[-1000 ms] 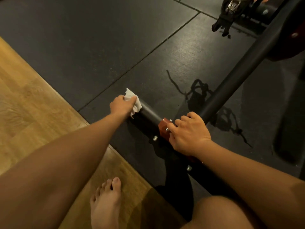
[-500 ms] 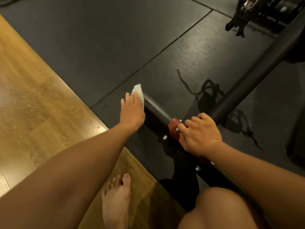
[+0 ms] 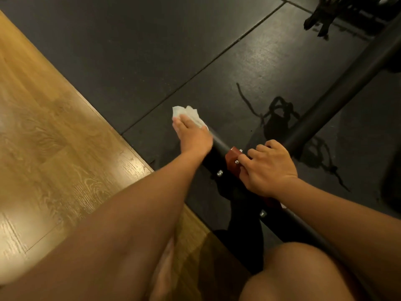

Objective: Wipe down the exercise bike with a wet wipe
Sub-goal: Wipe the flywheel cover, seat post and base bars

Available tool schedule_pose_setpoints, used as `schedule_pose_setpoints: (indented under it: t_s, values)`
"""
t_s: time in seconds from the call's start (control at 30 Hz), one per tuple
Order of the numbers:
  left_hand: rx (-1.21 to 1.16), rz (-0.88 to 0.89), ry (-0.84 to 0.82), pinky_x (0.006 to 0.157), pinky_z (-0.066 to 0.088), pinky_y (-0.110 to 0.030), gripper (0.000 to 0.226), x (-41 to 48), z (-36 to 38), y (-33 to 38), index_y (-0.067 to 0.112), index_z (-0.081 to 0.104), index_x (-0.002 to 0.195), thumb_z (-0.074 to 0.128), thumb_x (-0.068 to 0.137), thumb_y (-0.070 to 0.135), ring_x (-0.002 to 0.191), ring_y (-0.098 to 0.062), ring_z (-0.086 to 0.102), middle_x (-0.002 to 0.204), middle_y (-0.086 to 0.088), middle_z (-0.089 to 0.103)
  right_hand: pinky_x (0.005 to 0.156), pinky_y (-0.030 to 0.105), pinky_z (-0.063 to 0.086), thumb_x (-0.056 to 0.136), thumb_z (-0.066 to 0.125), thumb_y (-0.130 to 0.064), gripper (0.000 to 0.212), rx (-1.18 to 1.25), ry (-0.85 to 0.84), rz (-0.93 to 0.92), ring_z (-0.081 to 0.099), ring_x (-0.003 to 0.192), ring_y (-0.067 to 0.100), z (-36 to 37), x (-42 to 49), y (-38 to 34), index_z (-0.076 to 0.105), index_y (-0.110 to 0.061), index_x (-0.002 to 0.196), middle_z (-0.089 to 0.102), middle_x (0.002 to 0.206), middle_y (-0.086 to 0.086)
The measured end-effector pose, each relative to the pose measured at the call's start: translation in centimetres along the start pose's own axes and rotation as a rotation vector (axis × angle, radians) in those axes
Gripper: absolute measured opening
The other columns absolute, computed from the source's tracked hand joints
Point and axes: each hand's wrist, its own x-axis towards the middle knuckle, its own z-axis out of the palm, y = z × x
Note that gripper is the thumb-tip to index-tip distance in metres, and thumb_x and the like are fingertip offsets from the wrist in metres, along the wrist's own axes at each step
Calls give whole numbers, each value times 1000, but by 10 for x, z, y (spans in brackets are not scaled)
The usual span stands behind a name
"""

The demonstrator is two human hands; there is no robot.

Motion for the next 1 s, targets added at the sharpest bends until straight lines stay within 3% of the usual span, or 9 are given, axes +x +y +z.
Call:
schedule_pose_setpoints:
  t_s: [0.2, 0.27, 0.37, 0.5, 0.63, 0.77, 0.87, 0.93, 1.0]
  values:
    - [-490, -461, -217, 103, 38, -35, 72, -67, 42, 17, -7, 16, 151, 43, 102, 38, 131, -35, 48, 148, -22, 43, 71, 38, 37, 81, 57, -38, 31, 0, 71, 47, 59, 63, 28, 6, 0, -1, 72, -16, 96, 66, 69, 3]
    - [-379, -329, -186, 112, 33, -36, 75, -65, 38, 16, -7, 1, 152, 43, 103, 32, 141, -36, 34, 158, -27, 21, 72, 37, 37, 83, 53, -40, 28, -7, 53, 38, 59, 66, 26, 7, 0, -1, 70, -18, 88, 66, 71, 2]
    - [-126, -50, -68, 123, 0, -45, 83, -47, 34, 17, 6, -17, 153, 42, 103, 33, 147, -42, -19, 157, -25, -29, 72, 37, 36, 87, 44, -43, 33, -12, 35, 26, 59, 69, 24, 3, 0, -1, 70, -22, 91, 67, 74, 0]
    - [-145, 127, -86, 122, -9, -49, 69, -76, 46, 9, 17, -3, 158, 29, 105, 45, 146, -33, -28, 159, -13, -30, 76, 38, 37, 90, 43, -43, 38, -9, 24, 15, 62, 74, 25, 0, 0, -2, 67, -20, 108, 69, 78, 0]
    - [-535, -41, -317, 123, 5, -36, 62, -136, 51, -2, 27, -7, 157, 16, 105, 52, 153, -21, -2, 163, 1, -24, 74, 37, 34, 94, 35, -46, 40, 6, 49, 2, 61, 74, 21, 0, -1, 0, 68, -24, 100, 68, 79, -2]
    - [-754, -310, -223, 122, 18, -41, 74, -88, 57, 6, 16, -6, 158, 23, 101, 55, 147, -30, 24, 165, -11, 10, 75, 37, 37, 88, 46, -44, 33, -21, 50, 18, 60, 70, 25, 5, 0, 0, 69, -21, 82, 66, 73, 1]
    - [-1090, -516, -163, 112, 38, -48, 91, -32, 55, -5, 23, 18, 155, 32, 83, 77, 130, -30, 49, 152, -6, 41, 76, 38, 39, 88, 43, -44, 35, -26, 43, 11, 59, 70, 25, 6, -1, 2, 68, -20, 82, 66, 73, 1]
    - [-1154, -530, -133, 109, 41, -51, 108, 6, 62, -26, 30, 29, 152, 40, 62, 90, 128, -30, 52, 150, -5, 45, 77, 38, 39, 90, 40, -44, 37, -17, 55, 8, 59, 71, 25, 7, -2, 2, 67, -20, 83, 66, 74, 1]
    - [-1122, -514, -103, 115, 32, -49, 108, 9, 42, -21, 32, 18, 156, 40, 67, 89, 139, -28, 40, 159, -6, 31, 77, 39, 40, 90, 40, -43, 36, -10, 66, 5, 59, 71, 26, 10, -2, 2, 67, -20, 82, 66, 74, 1]
